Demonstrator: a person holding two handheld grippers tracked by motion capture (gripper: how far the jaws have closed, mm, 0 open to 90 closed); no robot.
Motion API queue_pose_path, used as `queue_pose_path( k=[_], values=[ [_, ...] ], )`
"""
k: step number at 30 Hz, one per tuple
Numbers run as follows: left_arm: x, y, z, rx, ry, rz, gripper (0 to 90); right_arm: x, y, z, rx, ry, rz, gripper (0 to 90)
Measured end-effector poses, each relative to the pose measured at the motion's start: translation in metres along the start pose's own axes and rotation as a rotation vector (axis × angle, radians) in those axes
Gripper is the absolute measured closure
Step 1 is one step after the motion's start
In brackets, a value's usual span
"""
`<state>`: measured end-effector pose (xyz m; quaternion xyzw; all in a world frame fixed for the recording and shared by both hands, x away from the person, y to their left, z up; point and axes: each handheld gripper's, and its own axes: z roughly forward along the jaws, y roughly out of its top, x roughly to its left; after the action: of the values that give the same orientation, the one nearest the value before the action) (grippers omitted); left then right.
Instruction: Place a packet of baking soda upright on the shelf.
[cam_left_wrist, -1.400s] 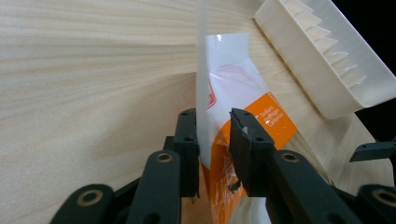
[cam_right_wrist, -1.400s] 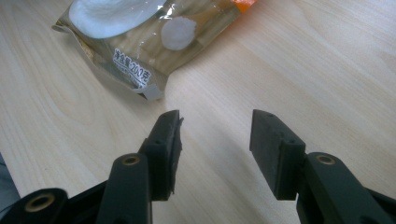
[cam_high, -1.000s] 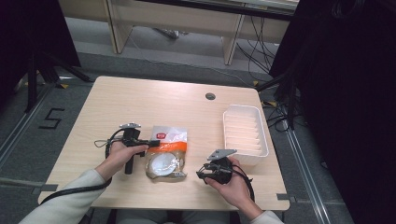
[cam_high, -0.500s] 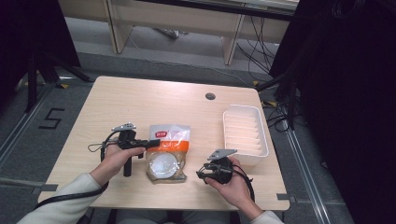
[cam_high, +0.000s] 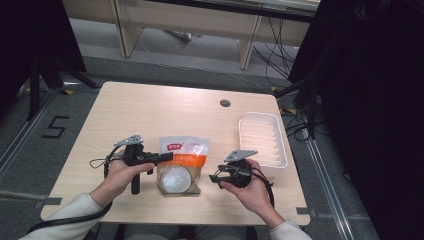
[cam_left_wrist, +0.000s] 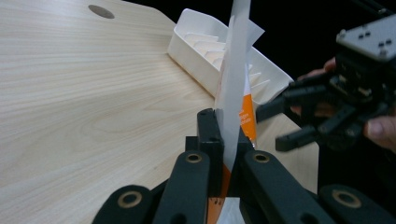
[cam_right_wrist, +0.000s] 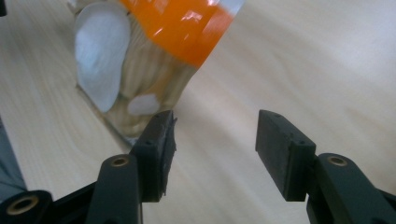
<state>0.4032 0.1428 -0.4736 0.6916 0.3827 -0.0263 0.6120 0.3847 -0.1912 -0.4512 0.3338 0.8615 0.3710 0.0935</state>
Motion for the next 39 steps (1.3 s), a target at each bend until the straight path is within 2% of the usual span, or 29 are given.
queue_pose_path(
  k=[1,2,4,5,6,8,11,12,13,14,16,17,18,19,20,21,24,26,27,28,29,30,31,32,33,34,35,37,39],
  values=[
    [-0.001,0.000,-0.001,-0.002,-0.004,0.005,89.3,-0.002,0.006,-0.004,0.020,-0.012,-0.023,47.8],
    [-0.003,0.000,-0.002,-0.005,-0.016,0.012,89.3,-0.006,0.016,-0.008,0.007,-0.019,-0.053,48.0],
    [-0.006,-0.001,-0.004,-0.009,-0.023,0.028,89.3,-0.007,0.021,-0.009,-0.002,-0.017,-0.039,47.9],
    [-0.008,-0.001,-0.005,-0.009,-0.026,0.034,89.3,-0.010,0.034,-0.014,0.013,0.004,-0.076,47.7],
    [-0.009,-0.001,-0.006,-0.009,-0.023,0.043,89.3,-0.010,0.034,-0.014,0.013,0.004,-0.076,47.7],
    [-0.012,-0.001,-0.007,-0.011,-0.028,0.052,89.3,-0.012,0.046,-0.017,0.032,0.014,-0.095,47.3],
    [-0.017,-0.001,-0.008,-0.006,-0.029,0.073,89.3,-0.014,0.062,-0.019,0.025,0.060,-0.132,46.6],
    [-0.018,-0.001,-0.008,-0.008,-0.028,0.075,89.3,-0.015,0.068,-0.021,0.042,0.069,-0.146,46.6],
    [-0.019,-0.001,-0.008,-0.006,-0.028,0.088,89.3,-0.014,0.071,-0.020,0.021,0.065,-0.164,46.6],
    [-0.020,-0.001,-0.009,0.002,-0.020,0.101,89.3,-0.013,0.076,-0.021,0.036,0.073,-0.165,46.5],
    [-0.022,-0.001,-0.009,0.003,-0.012,0.104,89.3,-0.011,0.087,-0.022,0.044,0.081,-0.209,46.1],
    [-0.023,0.000,-0.009,0.000,-0.020,0.108,89.3,-0.011,0.094,-0.022,0.085,0.097,-0.248,46.4],
    [-0.024,0.000,-0.008,0.002,-0.024,0.117,89.3,-0.009,0.097,-0.022,0.115,0.111,-0.250,47.8],
    [-0.024,0.000,-0.008,0.002,-0.024,0.117,89.3,-0.009,0.097,-0.022,0.115,0.111,-0.250,47.8],
    [-0.026,0.000,-0.009,0.005,-0.023,0.125,89.3,-0.009,0.104,-0.019,0.152,0.131,-0.272,48.9],
    [-0.026,0.000,-0.009,0.006,-0.024,0.131,89.3,-0.011,0.107,-0.017,0.157,0.147,-0.310,49.7],
    [-0.028,0.001,-0.008,0.008,-0.023,0.141,89.3,-0.011,0.111,-0.015,0.180,0.154,-0.331,52.1],
    [-0.029,0.002,-0.008,0.012,-0.018,0.152,89.3,-0.010,0.114,-0.009,0.200,0.180,-0.368,54.5],
    [-0.029,0.002,-0.007,0.009,-0.025,0.152,89.3,-0.010,0.114,-0.009,0.200,0.180,-0.368,54.5],
    [-0.031,0.002,-0.007,0.010,-0.021,0.146,89.3,-0.009,0.115,-0.008,0.210,0.189,-0.383,56.9],
    [-0.030,0.002,-0.007,0.008,-0.031,0.163,89.3,-0.008,0.116,-0.006,0.225,0.197,-0.410,58.8],
    [-0.031,0.002,-0.007,0.012,-0.022,0.168,89.3,-0.008,0.117,-0.004,0.239,0.204,-0.427,60.8],
    [-0.031,0.003,-0.007,0.010,-0.024,0.169,89.3,-0.005,0.117,-0.004,0.268,0.203,-0.411,62.9],
    [-0.032,0.003,-0.007,0.010,-0.024,0.170,89.2,-0.005,0.118,0.000,0.296,0.219,-0.438,64.6],
    [-0.033,0.002,-0.007,0.007,-0.023,0.158,89.2,-0.005,0.118,0.000,0.296,0.219,-0.438,65.0],
    [-0.033,0.003,-0.007,0.011,-0.024,0.174,89.3,-0.005,0.118,0.000,0.311,0.224,-0.436,66.6],
    [-0.033,0.003,-0.007,0.011,-0.026,0.178,89.3,-0.003,0.118,0.001,0.341,0.222,-0.465,69.0],
    [-0.035,0.003,-0.007,0.010,-0.023,0.162,89.3,-0.001,0.118,0.001,0.353,0.226,-0.468,71.3],
    [-0.034,0.004,-0.006,0.012,-0.033,0.182,89.3,0.001,0.119,0.002,0.373,0.223,-0.486,74.1]
  ],
)
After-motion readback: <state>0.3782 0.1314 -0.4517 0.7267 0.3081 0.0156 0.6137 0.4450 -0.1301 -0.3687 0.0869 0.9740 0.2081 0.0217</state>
